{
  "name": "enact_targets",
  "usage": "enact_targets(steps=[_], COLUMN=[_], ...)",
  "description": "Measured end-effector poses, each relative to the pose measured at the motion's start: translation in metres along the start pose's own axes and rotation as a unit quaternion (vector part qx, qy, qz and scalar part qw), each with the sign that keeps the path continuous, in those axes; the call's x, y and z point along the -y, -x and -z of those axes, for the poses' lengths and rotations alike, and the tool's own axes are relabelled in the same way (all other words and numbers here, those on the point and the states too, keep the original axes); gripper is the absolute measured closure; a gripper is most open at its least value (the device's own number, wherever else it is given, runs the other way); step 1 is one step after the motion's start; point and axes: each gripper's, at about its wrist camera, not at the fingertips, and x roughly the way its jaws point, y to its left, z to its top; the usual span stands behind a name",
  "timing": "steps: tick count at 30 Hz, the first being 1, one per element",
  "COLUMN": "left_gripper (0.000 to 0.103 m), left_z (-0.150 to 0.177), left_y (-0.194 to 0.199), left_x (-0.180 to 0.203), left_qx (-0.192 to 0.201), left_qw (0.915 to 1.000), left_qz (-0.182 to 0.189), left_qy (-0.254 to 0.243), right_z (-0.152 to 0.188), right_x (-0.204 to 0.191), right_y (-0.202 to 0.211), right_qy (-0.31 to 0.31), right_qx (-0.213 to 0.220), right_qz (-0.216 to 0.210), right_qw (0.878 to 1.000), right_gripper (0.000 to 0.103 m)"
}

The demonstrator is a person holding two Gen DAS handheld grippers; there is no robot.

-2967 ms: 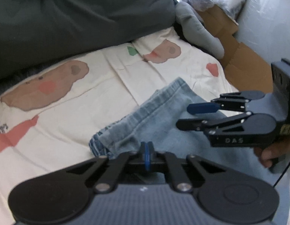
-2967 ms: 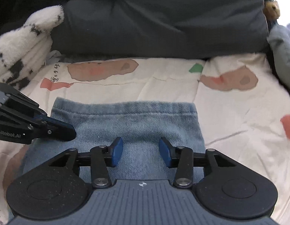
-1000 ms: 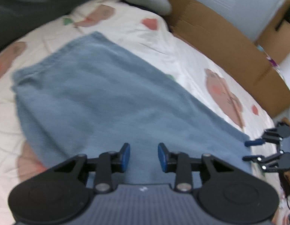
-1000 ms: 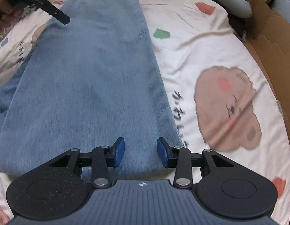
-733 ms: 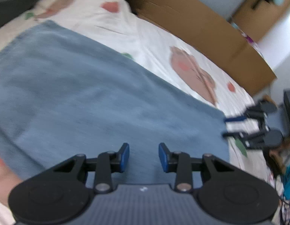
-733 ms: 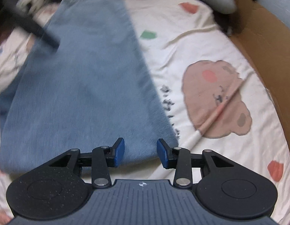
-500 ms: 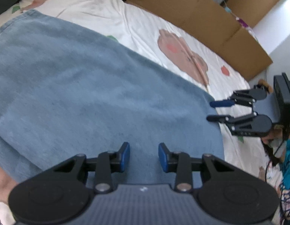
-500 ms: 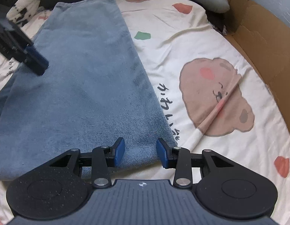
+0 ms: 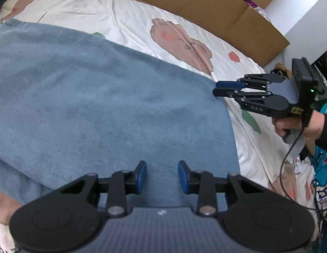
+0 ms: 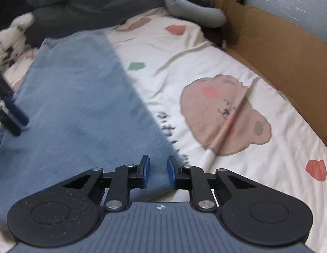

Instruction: Fold clothes

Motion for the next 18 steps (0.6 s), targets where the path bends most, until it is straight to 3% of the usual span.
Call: enact_targets(steps=[9, 13, 18], left_gripper=[0.069, 0.069, 0.069], left_z=[0.003, 0.011, 0.018], left_y=[0.002, -0.004, -0.006], left_x=[-0.001, 0.004, 0.005], left_qx=[-0.010, -0.021, -0.030], left_qw=[0.9999, 0.9997, 0.9995], left_qz=[-0.006, 0.002, 0.004], left_qy=[-0.002, -0.011, -0.013], right_z=[0.014, 0.013, 0.029], right_x=[0.005, 0.003, -0.021], right_y=[-0.001, 0.016, 0.018], right_qy=[-0.010, -0.020, 0.017], right_qx=[0.011, 0.016, -0.015], right_qz=[0.019, -0.012, -0.044], right_qw=[1.000, 1.000, 0.999], right_gripper=[0.078, 0.078, 0.077])
